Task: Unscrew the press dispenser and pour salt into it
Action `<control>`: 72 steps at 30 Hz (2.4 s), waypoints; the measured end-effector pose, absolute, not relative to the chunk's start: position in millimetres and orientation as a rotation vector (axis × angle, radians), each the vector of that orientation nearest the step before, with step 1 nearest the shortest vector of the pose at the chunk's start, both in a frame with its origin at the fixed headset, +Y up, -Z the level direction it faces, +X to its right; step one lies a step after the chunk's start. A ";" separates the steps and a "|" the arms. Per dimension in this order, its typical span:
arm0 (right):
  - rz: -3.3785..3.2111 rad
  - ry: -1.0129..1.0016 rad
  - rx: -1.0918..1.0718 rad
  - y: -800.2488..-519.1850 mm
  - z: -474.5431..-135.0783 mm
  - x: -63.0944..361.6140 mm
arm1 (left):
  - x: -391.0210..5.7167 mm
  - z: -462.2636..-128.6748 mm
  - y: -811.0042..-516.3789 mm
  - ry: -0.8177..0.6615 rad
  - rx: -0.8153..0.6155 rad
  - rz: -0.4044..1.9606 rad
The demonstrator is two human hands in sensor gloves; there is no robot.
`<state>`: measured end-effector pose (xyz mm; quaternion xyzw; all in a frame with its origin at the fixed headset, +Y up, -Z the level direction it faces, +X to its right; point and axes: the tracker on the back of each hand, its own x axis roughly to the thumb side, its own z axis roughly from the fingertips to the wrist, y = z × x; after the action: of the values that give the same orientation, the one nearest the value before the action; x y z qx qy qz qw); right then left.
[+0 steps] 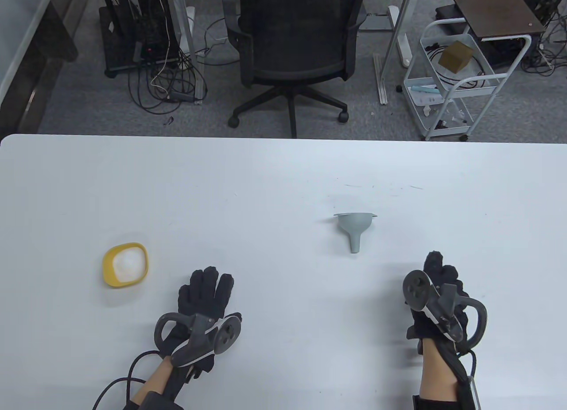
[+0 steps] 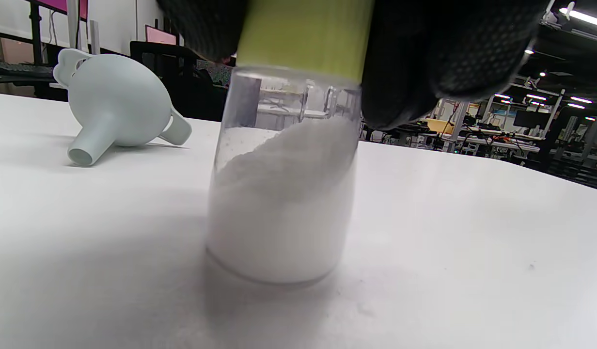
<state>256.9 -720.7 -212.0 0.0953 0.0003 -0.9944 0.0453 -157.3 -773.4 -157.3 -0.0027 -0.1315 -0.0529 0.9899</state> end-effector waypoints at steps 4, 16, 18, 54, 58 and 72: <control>-2.980 0.028 0.205 -717.0 -212.0 240.5 | -157.5 -157.4 -773.2 -0.262 -0.005 -0.104; -2.988 0.071 -0.386 -709.5 -204.0 130.6 | -158.6 -158.1 -771.4 -0.257 -0.004 -0.090; -3.024 0.056 -0.478 -710.8 -203.0 113.9 | -158.8 -158.5 -771.4 -0.256 -0.005 -0.090; -2.953 0.068 -0.952 -723.6 -181.6 35.0 | -159.4 -160.7 -772.1 -0.265 -0.039 -0.092; -2.967 0.055 -0.952 -723.7 -180.6 37.3 | -158.8 -160.9 -772.8 -0.274 -0.048 -0.082; -3.028 -0.228 -0.901 -720.4 -191.3 62.4 | -146.8 -168.1 -751.3 -0.321 -0.100 0.244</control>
<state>62.4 -720.4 -191.3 -0.2843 -0.0719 -0.9559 -0.0130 -146.8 -751.3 -168.1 -0.0498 -0.1595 0.1210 0.9785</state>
